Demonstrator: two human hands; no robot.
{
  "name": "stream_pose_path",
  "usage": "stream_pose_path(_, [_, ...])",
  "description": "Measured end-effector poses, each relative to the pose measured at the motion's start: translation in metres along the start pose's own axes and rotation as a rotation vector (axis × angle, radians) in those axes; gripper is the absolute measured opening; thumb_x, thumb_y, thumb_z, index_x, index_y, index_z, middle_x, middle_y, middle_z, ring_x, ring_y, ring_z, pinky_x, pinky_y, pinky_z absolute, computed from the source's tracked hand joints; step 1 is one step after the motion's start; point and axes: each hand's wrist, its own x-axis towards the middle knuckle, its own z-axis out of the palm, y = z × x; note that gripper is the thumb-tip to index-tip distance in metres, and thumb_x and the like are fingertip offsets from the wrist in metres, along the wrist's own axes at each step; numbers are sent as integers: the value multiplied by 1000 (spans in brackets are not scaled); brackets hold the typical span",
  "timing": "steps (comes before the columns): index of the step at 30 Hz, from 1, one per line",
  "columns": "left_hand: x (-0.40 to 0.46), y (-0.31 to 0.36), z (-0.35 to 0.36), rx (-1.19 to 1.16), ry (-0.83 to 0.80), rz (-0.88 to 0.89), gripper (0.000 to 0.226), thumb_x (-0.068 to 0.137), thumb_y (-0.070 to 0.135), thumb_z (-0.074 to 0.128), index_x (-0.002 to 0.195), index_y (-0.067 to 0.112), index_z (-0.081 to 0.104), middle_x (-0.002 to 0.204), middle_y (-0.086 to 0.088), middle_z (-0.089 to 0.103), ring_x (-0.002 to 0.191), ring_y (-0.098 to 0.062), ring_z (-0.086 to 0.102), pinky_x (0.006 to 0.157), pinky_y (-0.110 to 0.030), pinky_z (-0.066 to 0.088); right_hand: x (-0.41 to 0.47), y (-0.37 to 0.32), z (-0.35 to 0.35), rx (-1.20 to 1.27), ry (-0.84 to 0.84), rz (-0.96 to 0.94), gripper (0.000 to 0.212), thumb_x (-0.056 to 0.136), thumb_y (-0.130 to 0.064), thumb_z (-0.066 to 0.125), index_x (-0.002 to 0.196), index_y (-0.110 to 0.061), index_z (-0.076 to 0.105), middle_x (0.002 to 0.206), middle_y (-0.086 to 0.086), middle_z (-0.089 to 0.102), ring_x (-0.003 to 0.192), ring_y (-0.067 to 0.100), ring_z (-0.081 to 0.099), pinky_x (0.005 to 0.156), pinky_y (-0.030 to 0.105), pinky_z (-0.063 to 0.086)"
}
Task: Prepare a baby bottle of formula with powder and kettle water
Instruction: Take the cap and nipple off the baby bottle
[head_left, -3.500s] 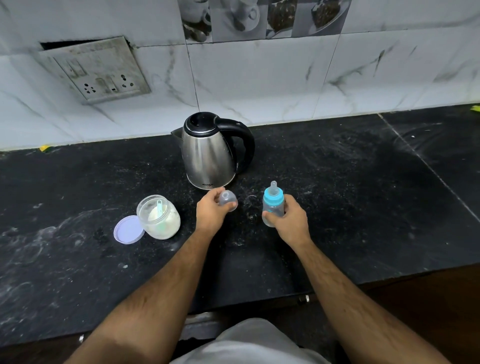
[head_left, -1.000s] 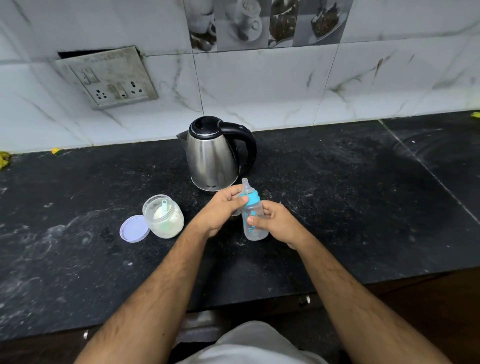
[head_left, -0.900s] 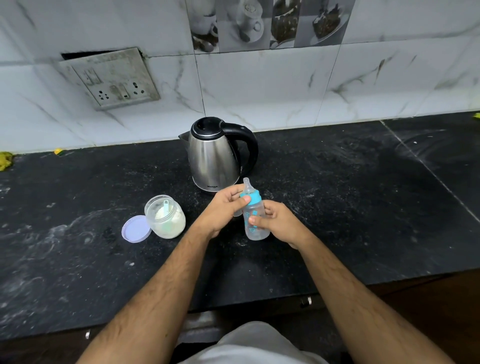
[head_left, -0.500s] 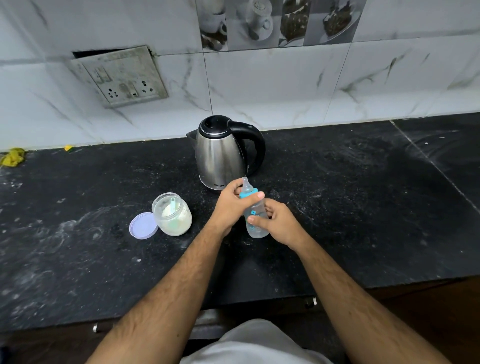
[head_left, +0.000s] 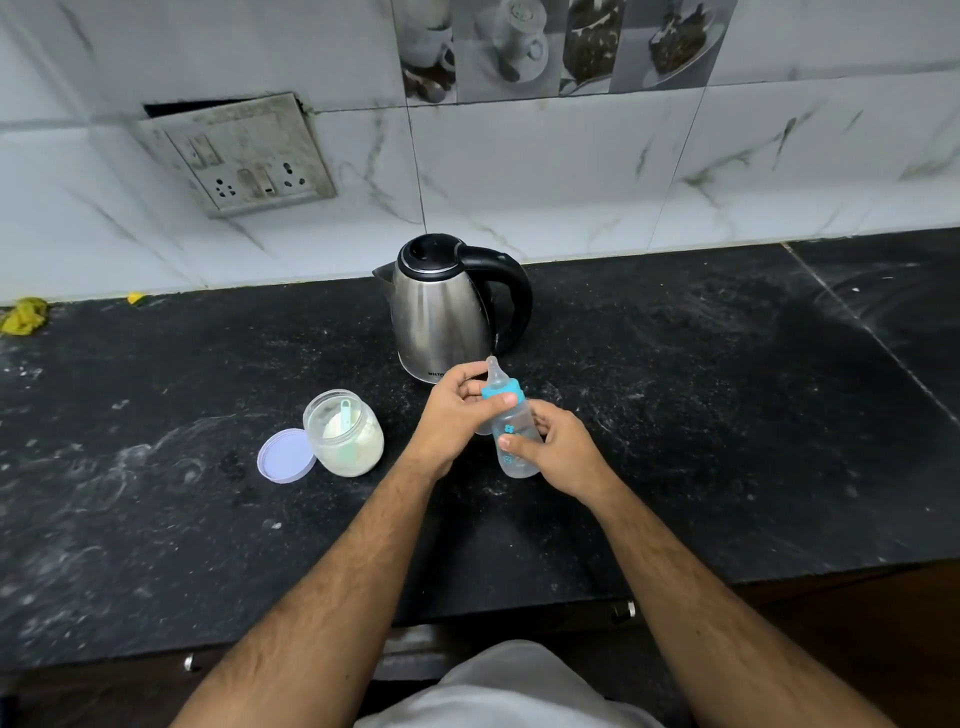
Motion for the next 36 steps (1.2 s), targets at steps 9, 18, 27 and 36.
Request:
stream_pose_path(9, [1, 1, 9, 58, -116, -28, 38, 91, 20, 69, 128, 22, 58, 134, 5, 60, 121, -11, 59, 101, -31, 51, -1, 0, 3, 3, 16, -2, 39, 80, -30, 78, 115, -19, 67, 103, -4, 75, 96, 12, 71, 90, 44, 57])
stream_pose_path(18, [-6, -1, 0, 98, -123, -27, 36, 86, 0, 71, 121, 2, 64, 108, -10, 73, 92, -12, 71, 79, -20, 54, -5, 9, 0, -37, 15, 64, 40, 82, -23, 79, 119, -20, 64, 105, -7, 73, 97, 8, 70, 91, 40, 57])
stream_pose_path(27, [4, -4, -10, 119, 127, -6, 23, 79, 10, 80, 100, 13, 73, 94, -3, 75, 86, -12, 69, 83, -28, 56, -11, 14, -2, -121, 107, 96, 38, 80, -20, 81, 111, -28, 59, 106, -10, 67, 100, 10, 63, 89, 29, 52])
stream_pose_path(36, [9, -56, -41, 689, 286, -66, 50, 69, 19, 86, 116, 18, 70, 108, 8, 69, 98, -13, 65, 91, -28, 48, -9, 24, -7, -100, 245, 153, 43, 73, -17, 82, 108, -22, 58, 104, -7, 68, 97, 14, 65, 87, 35, 53])
